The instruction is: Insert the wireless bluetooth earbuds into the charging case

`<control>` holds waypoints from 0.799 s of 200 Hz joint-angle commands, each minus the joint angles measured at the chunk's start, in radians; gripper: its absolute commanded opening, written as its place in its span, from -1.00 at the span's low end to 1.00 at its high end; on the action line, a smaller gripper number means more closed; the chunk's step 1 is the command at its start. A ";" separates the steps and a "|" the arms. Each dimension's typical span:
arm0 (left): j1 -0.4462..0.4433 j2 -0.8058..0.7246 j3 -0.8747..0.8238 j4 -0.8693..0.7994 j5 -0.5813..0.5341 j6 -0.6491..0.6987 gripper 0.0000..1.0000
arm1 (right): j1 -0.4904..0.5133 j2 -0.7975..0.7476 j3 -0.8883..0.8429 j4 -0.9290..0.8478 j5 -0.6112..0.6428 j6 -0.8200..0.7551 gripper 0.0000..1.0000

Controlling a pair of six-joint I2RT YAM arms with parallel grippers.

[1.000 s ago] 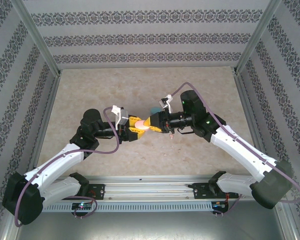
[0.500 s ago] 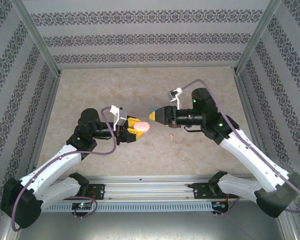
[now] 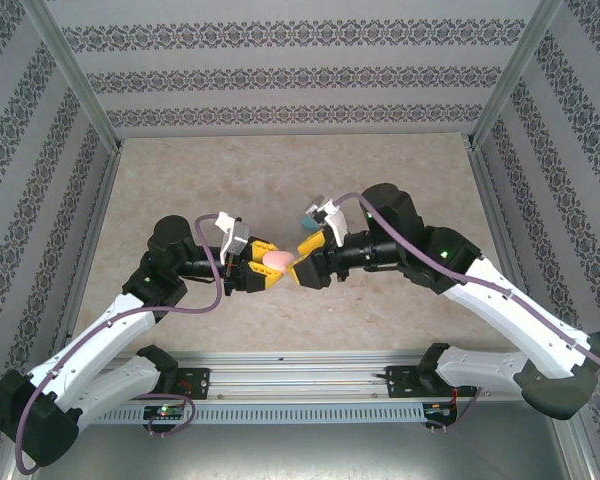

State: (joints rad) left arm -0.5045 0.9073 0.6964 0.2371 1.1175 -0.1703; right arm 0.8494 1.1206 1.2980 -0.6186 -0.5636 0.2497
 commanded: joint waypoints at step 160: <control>-0.008 -0.014 0.047 0.030 0.097 -0.101 -0.80 | 0.022 0.046 0.027 0.070 0.043 -0.137 -0.39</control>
State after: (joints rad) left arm -0.5022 0.9024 0.7113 0.2348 1.1587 -0.2581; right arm 0.8871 1.1618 1.3102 -0.6323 -0.5362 0.0784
